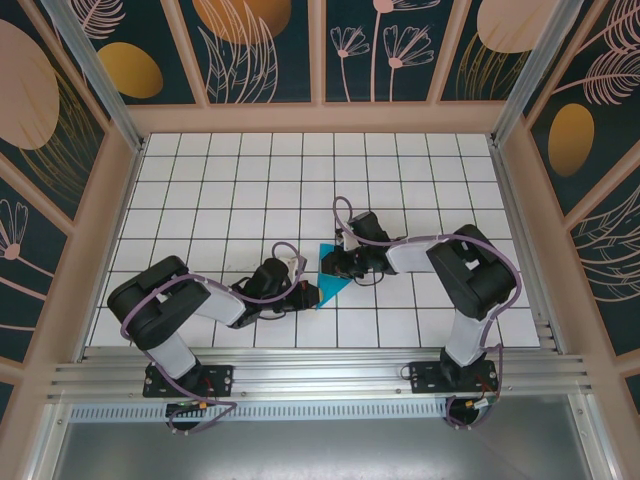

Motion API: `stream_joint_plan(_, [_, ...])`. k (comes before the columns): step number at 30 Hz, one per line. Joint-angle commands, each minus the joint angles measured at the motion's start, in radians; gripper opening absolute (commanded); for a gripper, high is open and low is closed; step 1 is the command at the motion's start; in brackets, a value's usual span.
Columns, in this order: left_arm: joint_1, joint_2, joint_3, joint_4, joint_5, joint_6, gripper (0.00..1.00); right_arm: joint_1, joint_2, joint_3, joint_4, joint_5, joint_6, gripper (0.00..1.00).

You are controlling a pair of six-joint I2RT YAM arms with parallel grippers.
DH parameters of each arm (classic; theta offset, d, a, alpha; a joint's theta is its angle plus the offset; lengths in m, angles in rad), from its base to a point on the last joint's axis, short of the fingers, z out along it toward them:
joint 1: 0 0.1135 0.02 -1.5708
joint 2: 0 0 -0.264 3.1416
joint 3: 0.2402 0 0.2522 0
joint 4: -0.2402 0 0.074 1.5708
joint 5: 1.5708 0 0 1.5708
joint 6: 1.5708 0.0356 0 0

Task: Fold a paper plane with a square sheet of paper (pick it up from the middle)
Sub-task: Fourth fold the wing at the center of the table.

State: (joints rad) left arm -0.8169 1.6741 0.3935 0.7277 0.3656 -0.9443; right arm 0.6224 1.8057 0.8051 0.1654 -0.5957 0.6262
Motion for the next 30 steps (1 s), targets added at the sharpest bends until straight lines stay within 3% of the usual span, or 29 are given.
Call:
stream_joint_plan(1, [0.006, -0.006, -0.002, -0.098, -0.034, 0.023, 0.07, -0.003, 0.025, 0.001, -0.004, 0.051, -0.025, 0.18])
stream_joint_plan(8, [0.006, -0.057, 0.001, -0.134, -0.041, 0.018, 0.16, -0.002, 0.045, -0.002, -0.025, 0.072, -0.025, 0.17])
stream_joint_plan(13, [0.006, -0.057, 0.01, -0.154, -0.05, 0.022, 0.07, -0.001, 0.044, -0.02, -0.025, 0.077, -0.019, 0.17])
stream_joint_plan(19, [0.006, -0.028, -0.008, -0.128, -0.023, 0.005, 0.03, -0.002, 0.045, -0.029, -0.024, 0.084, -0.013, 0.17])
stream_joint_plan(30, [0.006, -0.093, 0.003, -0.112, 0.052, 0.002, 0.17, 0.0, 0.038, -0.05, -0.028, 0.102, -0.013, 0.17])
